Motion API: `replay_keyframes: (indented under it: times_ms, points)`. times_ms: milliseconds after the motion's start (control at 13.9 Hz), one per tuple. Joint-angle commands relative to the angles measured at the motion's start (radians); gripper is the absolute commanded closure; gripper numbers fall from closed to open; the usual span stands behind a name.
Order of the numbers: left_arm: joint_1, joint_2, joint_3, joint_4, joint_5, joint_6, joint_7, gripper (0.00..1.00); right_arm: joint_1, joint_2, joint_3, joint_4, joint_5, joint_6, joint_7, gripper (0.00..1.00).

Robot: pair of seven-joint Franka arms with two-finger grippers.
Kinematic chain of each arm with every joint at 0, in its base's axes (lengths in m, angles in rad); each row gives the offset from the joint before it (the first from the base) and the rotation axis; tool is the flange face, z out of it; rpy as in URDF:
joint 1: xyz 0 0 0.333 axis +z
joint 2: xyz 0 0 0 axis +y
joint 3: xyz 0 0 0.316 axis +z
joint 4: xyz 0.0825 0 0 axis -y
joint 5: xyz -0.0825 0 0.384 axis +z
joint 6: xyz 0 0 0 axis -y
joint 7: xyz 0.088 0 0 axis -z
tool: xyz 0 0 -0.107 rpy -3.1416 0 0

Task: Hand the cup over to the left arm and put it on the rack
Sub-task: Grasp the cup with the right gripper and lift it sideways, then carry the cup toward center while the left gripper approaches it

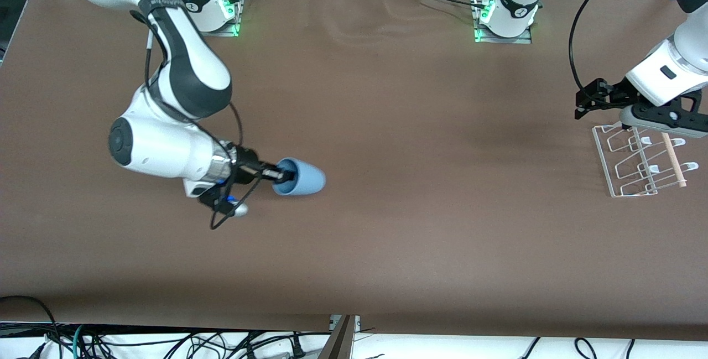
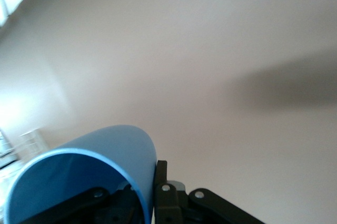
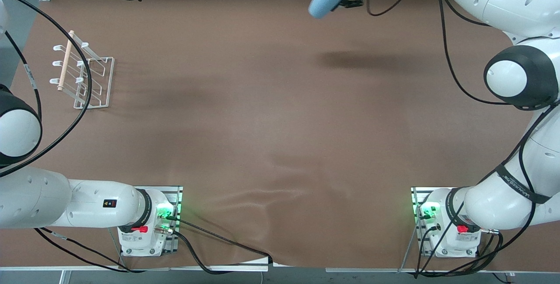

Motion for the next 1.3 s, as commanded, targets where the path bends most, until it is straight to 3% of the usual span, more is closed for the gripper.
replay_keyframes:
  times_ms: [0,216,433,866,1082,1227]
  points:
    - [-0.022,0.029,-0.001,0.020,-0.059,-0.051,0.090,0.00,0.003,0.014,0.104,0.073,0.044,-0.005,0.199,1.00]
    - [-0.045,0.075,-0.010,0.021,-0.177,-0.087,0.206,0.00,0.076,0.014,0.147,0.112,0.045,0.033,0.347,1.00]
    - [-0.062,0.106,-0.013,0.021,-0.318,-0.085,0.390,0.00,0.141,0.013,0.150,0.140,0.045,0.148,0.491,1.00]
    - [-0.089,0.188,-0.015,0.026,-0.523,-0.064,0.823,0.00,0.178,0.028,0.149,0.154,0.045,0.193,0.518,1.00]
    - [-0.128,0.271,-0.024,0.108,-0.573,-0.016,1.026,0.00,0.190,0.028,0.146,0.154,0.043,0.196,0.518,1.00]
    - [-0.149,0.288,-0.025,0.162,-0.574,0.025,1.034,0.00,0.190,0.030,0.146,0.154,0.041,0.198,0.518,1.00]
